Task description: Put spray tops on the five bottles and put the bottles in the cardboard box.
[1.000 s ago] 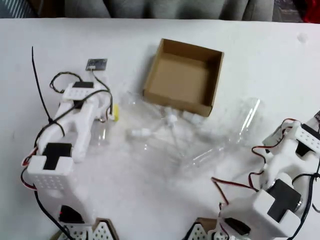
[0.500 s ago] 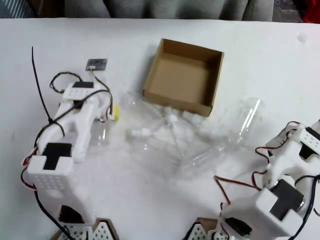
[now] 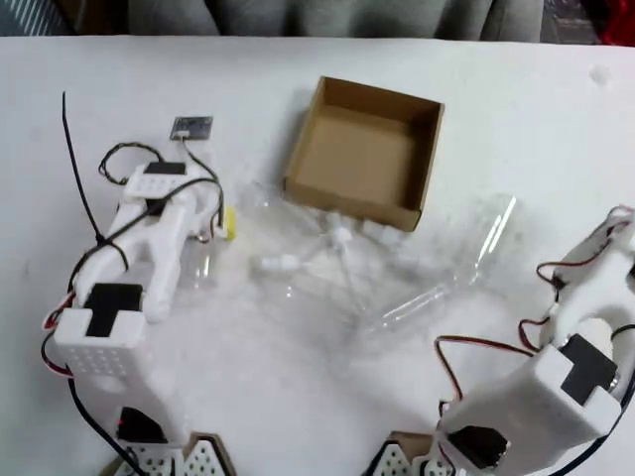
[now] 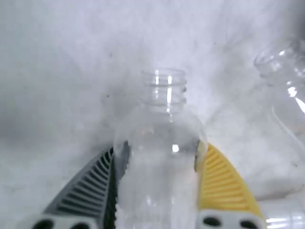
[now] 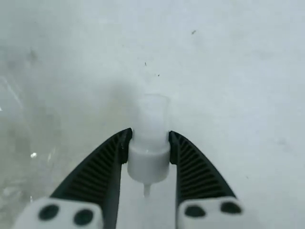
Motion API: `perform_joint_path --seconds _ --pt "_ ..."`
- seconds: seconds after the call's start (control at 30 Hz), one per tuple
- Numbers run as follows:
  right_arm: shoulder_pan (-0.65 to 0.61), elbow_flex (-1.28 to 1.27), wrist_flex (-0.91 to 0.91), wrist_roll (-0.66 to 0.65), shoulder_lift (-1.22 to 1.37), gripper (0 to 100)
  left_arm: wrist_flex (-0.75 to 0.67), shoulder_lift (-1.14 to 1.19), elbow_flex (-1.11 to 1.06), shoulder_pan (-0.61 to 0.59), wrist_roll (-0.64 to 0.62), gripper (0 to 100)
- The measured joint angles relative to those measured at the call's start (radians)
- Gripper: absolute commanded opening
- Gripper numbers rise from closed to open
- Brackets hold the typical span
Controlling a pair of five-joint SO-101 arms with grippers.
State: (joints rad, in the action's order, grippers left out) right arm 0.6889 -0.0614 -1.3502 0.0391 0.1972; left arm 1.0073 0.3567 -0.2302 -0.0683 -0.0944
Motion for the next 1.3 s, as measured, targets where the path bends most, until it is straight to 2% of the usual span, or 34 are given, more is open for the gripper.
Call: perform_joint_path --seconds 0.1,0.2,0.37,0.53,0.67,0.83,0.93,1.17,1.3 --pt "-0.021 0.135 -0.17 -0.003 -0.06 1.7 0.0 0.0 0.0 0.0 0.0 2" --pt "-0.095 0.233 -0.315 -0.003 -0.152 1.7 0.0 0.0 0.0 0.0 0.0 2" --pt "-0.267 0.255 -0.344 0.034 -0.364 1.8 0.0 0.0 0.0 0.0 0.0 2" --pt "-0.56 0.261 -0.327 0.046 -0.559 1.8 0.0 0.0 0.0 0.0 0.0 2" --pt "-0.85 0.261 -0.244 0.018 -0.695 1.8 0.0 0.0 0.0 0.0 0.0 2" --pt "-1.123 0.236 -0.138 -0.163 -0.815 1.8 0.0 0.0 0.0 0.0 0.0 2" --pt "-1.211 0.184 0.006 -0.21 -0.862 1.8 0.0 0.0 0.0 0.0 0.0 2" --pt "-1.381 0.084 0.505 -0.224 -0.875 1.8 0.0 0.0 0.0 0.0 0.0 2" --pt "-1.428 0.069 0.54 -0.224 -0.888 1.8 0.0 0.0 0.0 0.0 0.0 2"
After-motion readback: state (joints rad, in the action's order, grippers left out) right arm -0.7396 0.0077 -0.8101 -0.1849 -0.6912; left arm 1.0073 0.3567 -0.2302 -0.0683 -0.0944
